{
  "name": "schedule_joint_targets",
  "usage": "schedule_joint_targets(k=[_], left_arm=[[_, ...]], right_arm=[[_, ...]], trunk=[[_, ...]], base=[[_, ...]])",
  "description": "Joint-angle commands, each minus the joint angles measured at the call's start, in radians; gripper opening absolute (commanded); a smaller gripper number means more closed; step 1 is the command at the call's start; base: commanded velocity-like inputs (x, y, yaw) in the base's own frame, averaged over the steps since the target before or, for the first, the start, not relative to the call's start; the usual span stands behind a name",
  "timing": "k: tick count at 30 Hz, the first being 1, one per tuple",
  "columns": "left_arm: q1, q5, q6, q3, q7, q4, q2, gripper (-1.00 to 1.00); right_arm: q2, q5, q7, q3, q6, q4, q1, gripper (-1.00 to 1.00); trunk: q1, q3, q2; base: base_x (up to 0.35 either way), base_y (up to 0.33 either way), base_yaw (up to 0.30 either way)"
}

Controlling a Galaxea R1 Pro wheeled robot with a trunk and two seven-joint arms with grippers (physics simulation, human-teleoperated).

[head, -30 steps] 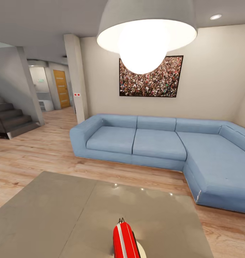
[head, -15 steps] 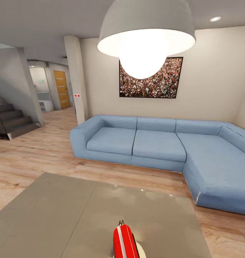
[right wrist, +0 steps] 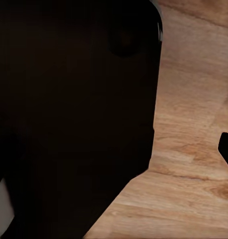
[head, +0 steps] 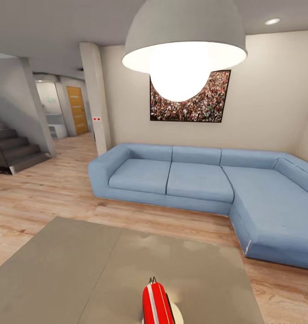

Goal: Turn on the radio receiver that's on the table in the living room.

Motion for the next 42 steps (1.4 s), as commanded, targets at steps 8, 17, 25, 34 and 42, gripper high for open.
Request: schedule_joint_targets(k=[8, 17, 25, 34, 42], left_arm=[[0.000, 0.001, 0.000, 0.000, 0.000, 0.000, 0.000, 1.00], [0.000, 0.002, 0.000, 0.000, 0.000, 0.000, 0.000, 1.00], [0.001, 0.002, 0.000, 0.000, 0.000, 0.000, 0.000, 1.00], [0.000, 0.002, 0.000, 0.000, 0.000, 0.000, 0.000, 1.00], [0.000, 0.002, 0.000, 0.000, 0.000, 0.000, 0.000, 1.00]], right_arm=[[-0.001, 0.000, 0.000, 0.000, 0.001, 0.000, 0.000, 1.00], [-0.001, 0.000, 0.000, 0.000, 0.001, 0.000, 0.000, 1.00], [-0.002, 0.000, 0.000, 0.000, 0.001, 0.000, 0.000, 1.00], [-0.003, 0.000, 0.004, 0.000, 0.000, 0.000, 0.000, 1.00], [-0.003, -0.001, 0.005, 0.000, 0.000, -0.001, 0.000, 1.00]], trunk=[[-0.031, 0.012, 0.056], [-0.065, 0.026, 0.119], [-0.092, 0.035, 0.168], [-0.092, 0.025, 0.168], [-0.092, 0.024, 0.168]], base=[[0.000, 0.000, 0.000], [0.000, 0.000, 0.000], [0.000, 0.000, 0.000], [0.000, 0.000, 0.000], [0.000, 0.000, 0.000]])
